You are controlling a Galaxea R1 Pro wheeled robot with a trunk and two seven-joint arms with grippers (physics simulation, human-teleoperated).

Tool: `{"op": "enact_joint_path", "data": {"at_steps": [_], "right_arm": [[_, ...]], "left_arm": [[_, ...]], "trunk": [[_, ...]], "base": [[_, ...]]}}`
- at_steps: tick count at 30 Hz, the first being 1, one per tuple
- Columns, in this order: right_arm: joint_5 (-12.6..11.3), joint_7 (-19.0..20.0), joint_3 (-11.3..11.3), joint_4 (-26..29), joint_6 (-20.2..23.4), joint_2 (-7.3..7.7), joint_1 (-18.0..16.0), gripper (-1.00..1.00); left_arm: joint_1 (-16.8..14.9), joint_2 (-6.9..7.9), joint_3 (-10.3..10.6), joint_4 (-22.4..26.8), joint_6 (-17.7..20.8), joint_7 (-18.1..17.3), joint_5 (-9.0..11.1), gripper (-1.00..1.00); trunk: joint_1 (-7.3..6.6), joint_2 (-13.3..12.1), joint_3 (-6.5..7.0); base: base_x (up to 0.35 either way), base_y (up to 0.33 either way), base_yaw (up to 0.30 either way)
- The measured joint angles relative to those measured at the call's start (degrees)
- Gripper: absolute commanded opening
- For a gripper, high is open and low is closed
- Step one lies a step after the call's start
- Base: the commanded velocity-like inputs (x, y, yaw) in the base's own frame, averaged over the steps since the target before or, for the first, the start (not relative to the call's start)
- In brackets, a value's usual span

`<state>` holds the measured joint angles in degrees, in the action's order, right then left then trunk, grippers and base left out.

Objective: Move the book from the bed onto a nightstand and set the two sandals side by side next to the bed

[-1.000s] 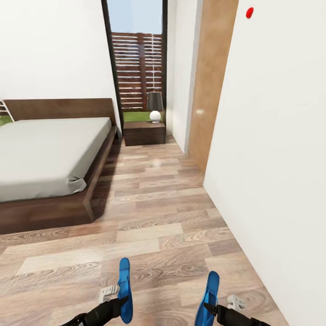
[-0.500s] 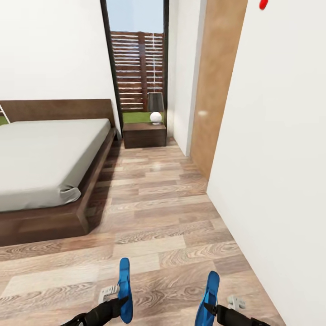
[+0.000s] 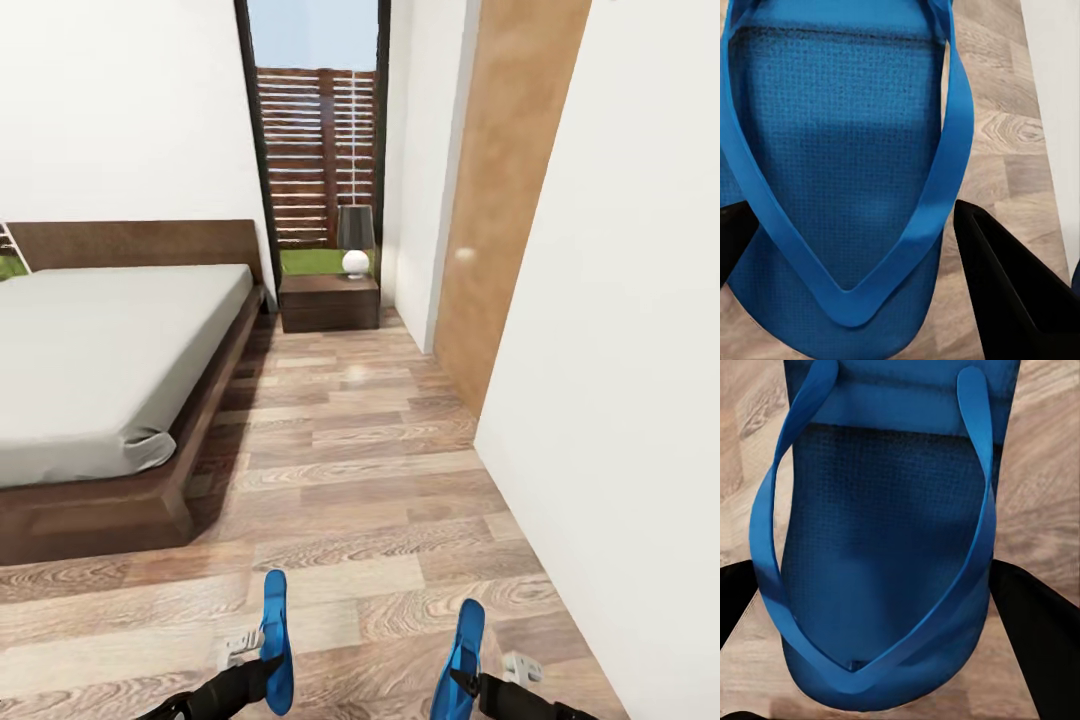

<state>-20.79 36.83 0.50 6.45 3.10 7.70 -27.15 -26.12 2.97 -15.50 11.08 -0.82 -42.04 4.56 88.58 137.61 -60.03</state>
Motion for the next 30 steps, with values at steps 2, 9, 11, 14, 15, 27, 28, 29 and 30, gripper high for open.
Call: {"op": "enact_joint_path", "data": {"at_steps": [2,9,11,14,15,27,28,29,30], "right_arm": [[0.0,0.02,-0.03,0.01,0.0,0.01,0.0,-1.0],[-0.01,0.01,-0.02,0.01,0.0,0.02,0.01,-1.0],[-0.01,0.03,-0.03,0.01,0.0,0.02,0.01,-1.0],[-0.01,0.0,-0.03,0.02,0.0,0.01,0.01,-1.0],[-0.01,0.01,-0.03,0.02,0.0,0.0,0.01,-1.0],[-0.01,-0.02,-0.01,0.03,0.0,0.01,0.01,-1.0],[0.0,-0.01,-0.04,0.02,0.0,-0.01,0.01,-1.0],[-0.01,-0.01,-0.03,0.02,0.0,-0.03,0.01,-1.0],[-0.01,-0.01,-0.03,0.01,0.0,-0.03,0.01,-1.0]], "left_arm": [[0.0,0.0,0.0,-0.01,0.0,0.0,0.0,-1.0],[0.01,-0.01,0.01,-0.02,0.0,0.01,-0.01,-1.0],[-0.02,-0.01,-0.01,-0.02,0.0,0.01,0.0,-1.0],[-0.02,-0.01,0.02,-0.01,0.0,0.01,0.0,-1.0],[-0.01,-0.01,0.05,-0.02,0.0,0.01,0.0,-1.0],[-0.01,-0.01,0.05,-0.02,0.0,0.01,0.0,-1.0],[-0.03,-0.01,0.02,-0.02,0.0,0.01,0.01,-1.0],[-0.04,-0.01,0.05,-0.02,0.0,0.01,0.0,-1.0],[-0.04,-0.01,0.03,-0.02,0.0,0.01,0.0,-1.0]], "trunk": [[0.0,0.0,0.0],[0.0,0.0,0.0],[0.0,0.0,0.0],[0.0,0.0,0.0],[0.0,0.0,0.0],[0.0,0.0,0.0],[0.0,0.0,0.0],[0.0,0.0,0.0],[0.0,0.0,0.0]], "base": [[0.319,0.0,0.123],[0.319,0.0,0.023],[0.319,0.0,0.002],[0.319,0.0,0.001],[0.319,0.0,0.0],[0.319,0.0,0.0],[0.319,0.0,0.0],[0.319,0.0,0.0],[0.319,0.0,0.0]]}}
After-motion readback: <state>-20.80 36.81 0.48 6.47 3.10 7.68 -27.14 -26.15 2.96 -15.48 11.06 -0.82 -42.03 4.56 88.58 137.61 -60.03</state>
